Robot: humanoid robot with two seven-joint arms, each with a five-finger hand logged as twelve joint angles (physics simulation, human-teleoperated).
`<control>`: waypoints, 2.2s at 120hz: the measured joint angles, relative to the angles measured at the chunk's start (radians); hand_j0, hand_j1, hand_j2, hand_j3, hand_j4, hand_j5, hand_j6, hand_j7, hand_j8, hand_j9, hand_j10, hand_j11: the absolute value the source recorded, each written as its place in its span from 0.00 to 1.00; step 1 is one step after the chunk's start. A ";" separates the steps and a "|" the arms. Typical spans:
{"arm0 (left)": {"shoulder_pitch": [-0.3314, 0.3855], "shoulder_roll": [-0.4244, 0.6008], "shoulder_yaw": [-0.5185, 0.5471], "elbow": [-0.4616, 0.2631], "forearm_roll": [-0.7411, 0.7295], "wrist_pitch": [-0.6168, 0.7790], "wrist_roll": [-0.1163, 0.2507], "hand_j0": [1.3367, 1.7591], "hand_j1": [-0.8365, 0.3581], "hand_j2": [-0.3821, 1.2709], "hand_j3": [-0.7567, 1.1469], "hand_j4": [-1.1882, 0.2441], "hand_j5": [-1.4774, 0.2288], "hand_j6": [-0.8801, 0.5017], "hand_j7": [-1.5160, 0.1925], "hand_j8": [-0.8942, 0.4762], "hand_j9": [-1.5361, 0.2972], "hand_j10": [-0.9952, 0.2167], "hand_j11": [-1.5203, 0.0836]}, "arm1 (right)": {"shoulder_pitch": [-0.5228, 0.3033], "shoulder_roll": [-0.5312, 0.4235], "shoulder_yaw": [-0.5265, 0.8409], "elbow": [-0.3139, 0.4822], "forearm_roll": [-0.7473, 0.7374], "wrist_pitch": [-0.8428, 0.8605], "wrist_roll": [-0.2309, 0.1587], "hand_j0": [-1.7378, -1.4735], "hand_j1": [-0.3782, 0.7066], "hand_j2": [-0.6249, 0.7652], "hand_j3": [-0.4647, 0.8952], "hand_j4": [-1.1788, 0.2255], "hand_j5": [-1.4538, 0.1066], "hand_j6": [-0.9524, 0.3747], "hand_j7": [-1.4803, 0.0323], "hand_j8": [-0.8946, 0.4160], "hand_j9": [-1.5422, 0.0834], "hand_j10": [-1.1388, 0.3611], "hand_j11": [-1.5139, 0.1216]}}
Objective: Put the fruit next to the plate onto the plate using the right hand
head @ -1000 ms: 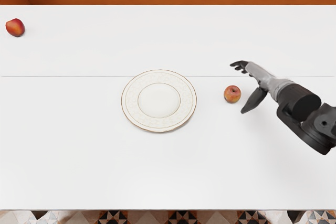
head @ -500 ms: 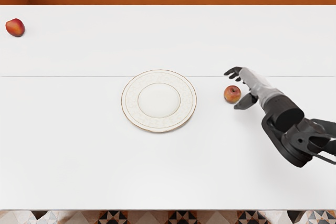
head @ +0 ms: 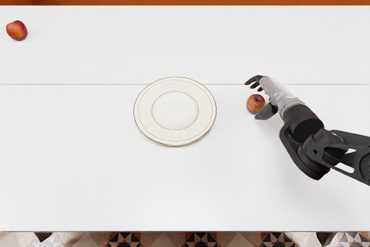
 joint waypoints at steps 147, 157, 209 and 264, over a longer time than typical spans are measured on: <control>0.000 0.000 0.000 0.000 0.000 0.000 0.000 0.76 0.76 0.26 0.40 0.67 0.69 0.47 0.71 0.48 0.67 0.63 0.76 | 0.004 0.045 -0.014 -0.064 0.005 0.008 0.006 0.31 0.57 0.44 0.34 0.47 0.50 0.34 0.53 0.36 0.53 0.41 0.51; 0.000 0.000 0.000 0.000 0.000 0.000 0.000 0.76 0.76 0.26 0.40 0.67 0.69 0.47 0.71 0.48 0.67 0.63 0.76 | 0.005 0.045 -0.014 -0.064 0.004 0.009 0.006 0.31 0.58 0.47 0.34 0.45 0.48 0.34 0.51 0.37 0.51 0.40 0.49; 0.000 0.000 0.000 0.000 0.000 0.000 0.000 0.76 0.76 0.26 0.40 0.67 0.69 0.47 0.71 0.48 0.67 0.63 0.76 | -0.001 0.044 -0.018 -0.063 -0.007 0.009 0.015 0.33 0.60 0.52 0.34 0.35 0.41 0.38 0.42 0.40 0.43 0.39 0.40; 0.000 0.000 0.000 0.000 0.000 0.000 0.000 0.76 0.76 0.26 0.40 0.67 0.69 0.47 0.71 0.48 0.67 0.63 0.76 | 0.005 0.043 -0.015 -0.074 0.018 0.024 0.032 0.33 0.51 0.45 0.33 0.32 0.37 0.35 0.37 0.36 0.39 0.34 0.37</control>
